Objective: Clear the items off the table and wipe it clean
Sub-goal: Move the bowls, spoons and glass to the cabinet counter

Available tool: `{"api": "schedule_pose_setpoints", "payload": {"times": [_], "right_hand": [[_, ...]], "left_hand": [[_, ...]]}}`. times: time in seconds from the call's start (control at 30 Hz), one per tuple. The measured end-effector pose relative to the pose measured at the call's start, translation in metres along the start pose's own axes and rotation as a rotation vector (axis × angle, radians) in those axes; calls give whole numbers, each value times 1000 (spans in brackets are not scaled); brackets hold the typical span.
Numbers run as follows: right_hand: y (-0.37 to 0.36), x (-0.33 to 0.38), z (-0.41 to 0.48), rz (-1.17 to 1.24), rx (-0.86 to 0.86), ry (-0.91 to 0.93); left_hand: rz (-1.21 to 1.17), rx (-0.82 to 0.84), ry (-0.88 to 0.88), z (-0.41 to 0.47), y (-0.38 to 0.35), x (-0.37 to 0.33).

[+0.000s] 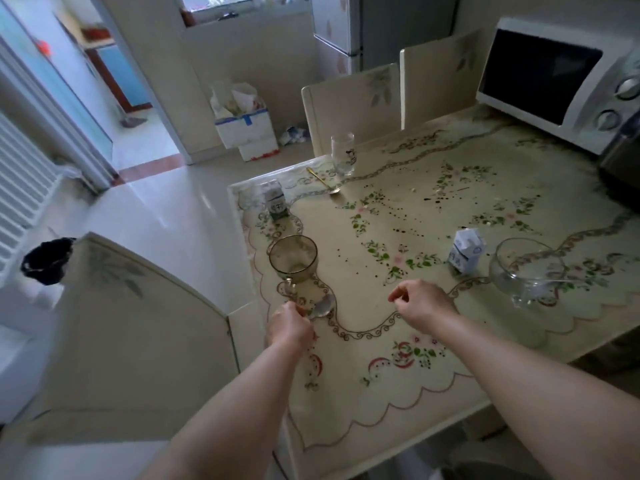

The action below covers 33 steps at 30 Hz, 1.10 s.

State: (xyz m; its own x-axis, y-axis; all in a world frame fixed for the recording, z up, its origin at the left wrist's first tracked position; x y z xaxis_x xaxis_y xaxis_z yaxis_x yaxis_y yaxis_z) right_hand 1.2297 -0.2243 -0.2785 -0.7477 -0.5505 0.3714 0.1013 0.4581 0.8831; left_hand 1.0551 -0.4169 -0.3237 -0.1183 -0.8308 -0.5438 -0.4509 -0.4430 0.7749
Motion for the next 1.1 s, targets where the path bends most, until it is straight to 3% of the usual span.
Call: {"api": "schedule_pose_setpoints", "payload": {"times": [0.3, 0.67, 0.93, 1.1], "right_hand": [[-73, 37, -9, -56, 165, -29], [-106, 44, -18, -366, 234, -6], [-102, 56, -27, -420, 294, 41], [-96, 58, -23, -418, 331, 27]], "left_hand": [[100, 98, 44, 16, 13, 51], [287, 115, -30, 22, 11, 64], [293, 140, -70, 18, 7, 56], [155, 133, -105, 11, 17, 49]]}}
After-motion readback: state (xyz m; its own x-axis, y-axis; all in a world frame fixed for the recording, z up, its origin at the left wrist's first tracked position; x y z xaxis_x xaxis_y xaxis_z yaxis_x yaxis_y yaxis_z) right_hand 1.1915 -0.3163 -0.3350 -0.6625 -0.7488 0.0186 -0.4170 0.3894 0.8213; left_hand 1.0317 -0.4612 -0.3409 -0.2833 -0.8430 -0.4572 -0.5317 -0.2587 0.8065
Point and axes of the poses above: each hand's wrist, its own z-axis towards the middle knuckle, its own y-axis out of the back of the hand, x = y × z, the point moved 8 cm from there along z, towards the middle knuckle, and after that the axes turned 5 degrees about -z, right-handed, at the moved point
